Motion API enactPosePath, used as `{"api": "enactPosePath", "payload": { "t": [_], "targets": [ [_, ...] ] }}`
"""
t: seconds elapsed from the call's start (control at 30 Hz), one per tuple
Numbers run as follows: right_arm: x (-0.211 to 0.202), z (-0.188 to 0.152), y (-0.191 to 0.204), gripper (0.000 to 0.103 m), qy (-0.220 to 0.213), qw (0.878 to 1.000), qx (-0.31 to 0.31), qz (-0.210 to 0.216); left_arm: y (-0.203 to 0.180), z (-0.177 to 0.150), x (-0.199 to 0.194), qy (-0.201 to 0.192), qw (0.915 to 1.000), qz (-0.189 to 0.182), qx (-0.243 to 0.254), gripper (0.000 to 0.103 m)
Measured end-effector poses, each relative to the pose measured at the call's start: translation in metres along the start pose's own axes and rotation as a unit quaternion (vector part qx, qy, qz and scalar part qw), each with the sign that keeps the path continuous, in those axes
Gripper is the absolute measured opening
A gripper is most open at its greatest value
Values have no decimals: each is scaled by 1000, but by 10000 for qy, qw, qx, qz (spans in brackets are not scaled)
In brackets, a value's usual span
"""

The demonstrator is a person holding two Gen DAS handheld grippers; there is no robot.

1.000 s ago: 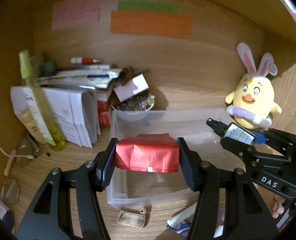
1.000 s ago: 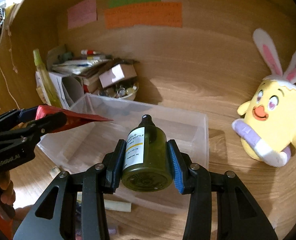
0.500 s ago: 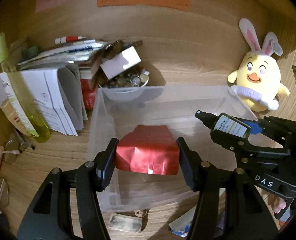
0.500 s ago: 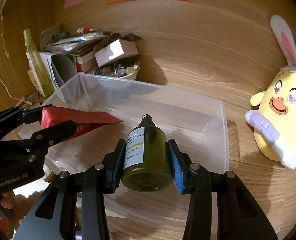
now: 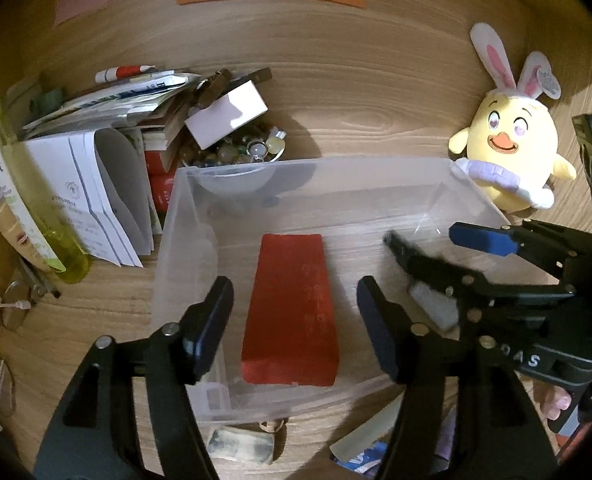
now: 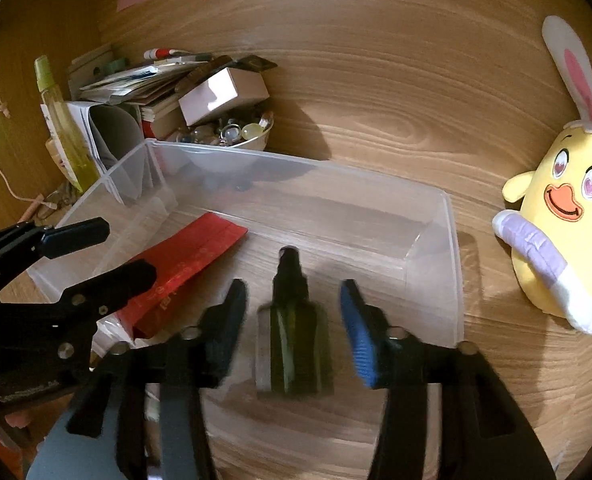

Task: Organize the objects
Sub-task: 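Open the left tool to drop the red packet while the right tool releases the bottle in the bin, then grasp the white eraser with the left tool while the right tool grasps the braided bracelet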

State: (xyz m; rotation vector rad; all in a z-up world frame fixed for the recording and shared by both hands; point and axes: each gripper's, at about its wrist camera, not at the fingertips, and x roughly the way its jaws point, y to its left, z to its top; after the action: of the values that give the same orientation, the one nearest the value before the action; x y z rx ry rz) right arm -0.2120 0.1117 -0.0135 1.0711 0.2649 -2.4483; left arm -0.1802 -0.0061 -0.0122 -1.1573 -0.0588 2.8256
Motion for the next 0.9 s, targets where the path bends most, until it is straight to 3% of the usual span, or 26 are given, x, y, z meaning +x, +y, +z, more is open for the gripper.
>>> {"api": "enactPosePath", "payload": {
  "t": [0.1, 0.37, 0.5, 0.9],
  "targets": [
    [-6, 0, 1, 63, -104, 9999, -49, -81, -1, 0, -6, -39, 10000, -11, -22, 68],
    [-27, 0, 0, 76, -315, 9994, -19, -164, 3, 0, -31, -237, 9996, 136, -69, 90],
    [-44, -1, 1, 81, -498, 9986, -42, -197, 6, -3, -43, -315, 9993, 217, -33, 91],
    [-88, -22, 4, 82, -773, 9967, -137, -222, 26, -24, -79, -425, 9987, 285, -44, 96]
  ]
}}
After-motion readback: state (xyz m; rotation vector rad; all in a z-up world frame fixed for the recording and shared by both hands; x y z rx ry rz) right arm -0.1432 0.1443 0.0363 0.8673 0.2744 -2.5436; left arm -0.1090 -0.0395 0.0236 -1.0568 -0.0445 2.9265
